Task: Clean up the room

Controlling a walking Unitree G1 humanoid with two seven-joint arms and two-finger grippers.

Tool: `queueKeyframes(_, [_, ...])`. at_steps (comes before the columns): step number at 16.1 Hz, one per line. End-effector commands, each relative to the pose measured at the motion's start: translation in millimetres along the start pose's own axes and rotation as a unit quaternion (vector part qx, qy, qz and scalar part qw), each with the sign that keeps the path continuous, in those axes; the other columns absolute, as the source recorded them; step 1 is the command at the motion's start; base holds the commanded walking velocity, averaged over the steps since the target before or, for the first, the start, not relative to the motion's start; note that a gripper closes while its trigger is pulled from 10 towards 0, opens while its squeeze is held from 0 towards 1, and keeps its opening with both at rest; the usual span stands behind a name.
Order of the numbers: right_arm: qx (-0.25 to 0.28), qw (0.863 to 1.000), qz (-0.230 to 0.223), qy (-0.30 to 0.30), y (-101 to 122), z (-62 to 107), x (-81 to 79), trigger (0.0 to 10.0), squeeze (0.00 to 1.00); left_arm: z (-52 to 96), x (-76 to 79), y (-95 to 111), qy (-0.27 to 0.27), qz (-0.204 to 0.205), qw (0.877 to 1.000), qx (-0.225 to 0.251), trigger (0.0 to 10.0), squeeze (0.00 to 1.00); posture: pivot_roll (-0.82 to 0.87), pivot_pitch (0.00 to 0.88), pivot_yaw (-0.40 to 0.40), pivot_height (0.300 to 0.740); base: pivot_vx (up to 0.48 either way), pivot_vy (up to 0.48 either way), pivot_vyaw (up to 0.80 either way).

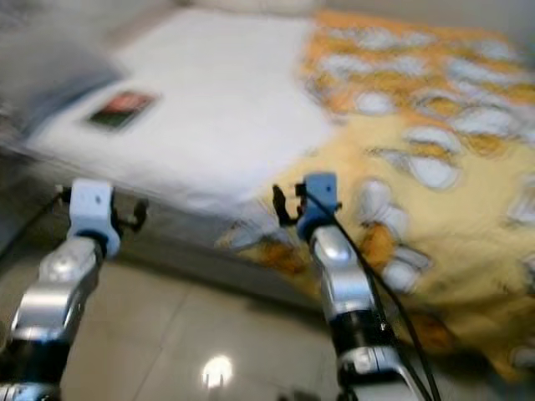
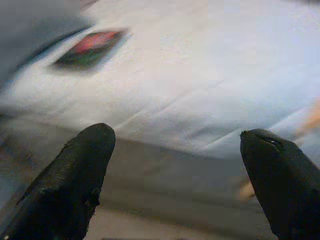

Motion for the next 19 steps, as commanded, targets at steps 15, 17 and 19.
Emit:
queueKeyframes(15, [-0.012, 1.0, 0.014, 0.006, -7, 2.5, 4.4, 10.0, 0.0, 2.4, -3.1, -2, 0.003, -0.012, 1.0, 0.001, 10.0, 0.0, -0.03, 0.0, -0.005, 0.74, 0.354, 0.0, -0.05])
queueKeyframes(17, [-0.008, 1.0, 0.009, 0.011, -6, 3.4, 3.8, 10.0, 0.0, 3.7, -4.1, -3, -0.001, 0.003, 1.0, 0.009, 10.0, 0.0, -0.04, 0.0, -0.002, 0.74, 0.341, 0.0, 0.0])
queueKeyframes(19, [-0.002, 1.0, 0.004, 0.014, -4, 3.7, 3.2, 10.0, 0.0, 4.8, -5.6, -3, -0.003, 0.002, 1.0, 0.012, 10.0, 0.0, -0.04, 0.0, -0.002, 0.74, 0.345, 0.0, 0.0])
Point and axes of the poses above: a point about 5 cm out from each wrist's last joint towards the gripper, its own z axis pointing back from the gripper into the wrist, its own y axis along the axis of the wrist's last joint, x = y × z, the point moved 2 cm from there along -z, pointing out of the wrist towards the gripper, and after that the axes turned 9 degrees about z, right-handed, at the moved point
